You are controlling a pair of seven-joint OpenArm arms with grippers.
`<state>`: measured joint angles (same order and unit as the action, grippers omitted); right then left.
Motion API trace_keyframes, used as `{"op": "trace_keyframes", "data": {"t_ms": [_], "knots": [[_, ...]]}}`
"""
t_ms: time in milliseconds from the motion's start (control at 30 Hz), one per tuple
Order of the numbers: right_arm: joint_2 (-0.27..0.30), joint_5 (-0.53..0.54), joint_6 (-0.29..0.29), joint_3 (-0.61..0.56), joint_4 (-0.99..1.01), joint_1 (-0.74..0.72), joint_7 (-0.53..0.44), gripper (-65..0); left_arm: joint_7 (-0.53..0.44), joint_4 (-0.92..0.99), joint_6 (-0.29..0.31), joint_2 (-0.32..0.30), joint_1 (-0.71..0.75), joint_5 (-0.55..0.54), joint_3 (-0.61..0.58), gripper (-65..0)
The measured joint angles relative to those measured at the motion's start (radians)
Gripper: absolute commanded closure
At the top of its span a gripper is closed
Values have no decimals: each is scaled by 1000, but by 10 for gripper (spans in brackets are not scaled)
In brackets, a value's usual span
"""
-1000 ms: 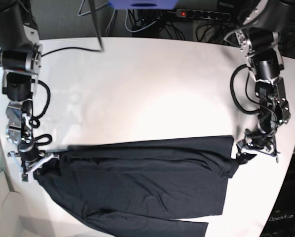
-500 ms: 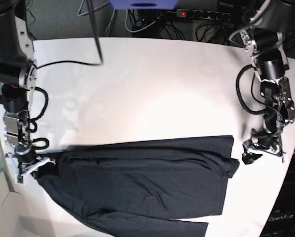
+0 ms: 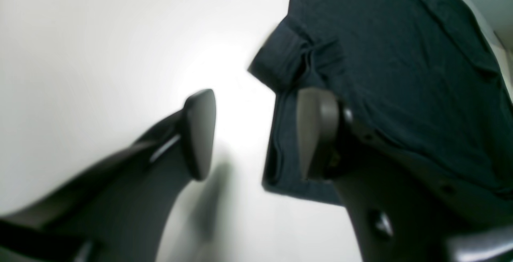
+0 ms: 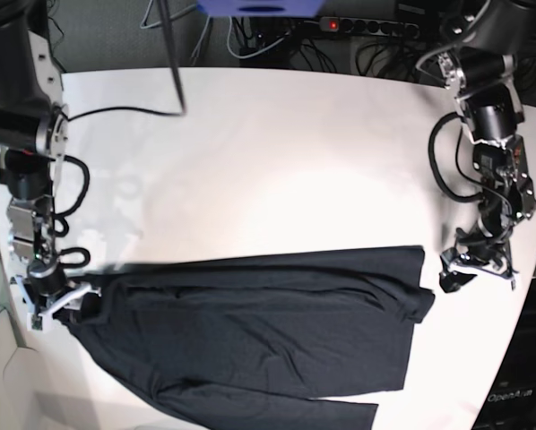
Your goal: Fold the T-shirt properly
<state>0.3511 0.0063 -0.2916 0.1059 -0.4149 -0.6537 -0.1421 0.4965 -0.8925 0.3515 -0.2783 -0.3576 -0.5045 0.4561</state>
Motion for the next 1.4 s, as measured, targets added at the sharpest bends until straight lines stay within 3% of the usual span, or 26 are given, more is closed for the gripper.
{"op": "trace_keyframes", "data": {"t_ms": [300, 533, 733, 1000, 1100, 1300, 1400], "knots": [[-49, -3, -4, -5, -509, 406, 5, -324, 1, -4, 0, -1, 24, 3, -2, -319], [-40, -2, -4, -4, -527, 425, 3, -325, 0, -4, 0, -1, 20, -1, -2, -319], [-40, -2, -4, -116, -523, 425, 10, -325, 0, -4, 0, -1, 20, -2, -2, -319], [-55, 0, -3, -117, -479, 428, 7, -322, 0, -4, 0, -1, 19, -2, -2, -319], [-62, 0, -4, -117, -429, 408, 11, -282, 0, -4, 0, -2, 19, -2, -2, -319], [-60, 0, -3, -117, -336, 337, 6, -77, 1, -4, -1, -1, 19, -2, -2, -319], [-61, 0, -3, -117, -331, 330, 10, -52, 0, -4, -1, -1, 19, -1, -2, -318]]}}
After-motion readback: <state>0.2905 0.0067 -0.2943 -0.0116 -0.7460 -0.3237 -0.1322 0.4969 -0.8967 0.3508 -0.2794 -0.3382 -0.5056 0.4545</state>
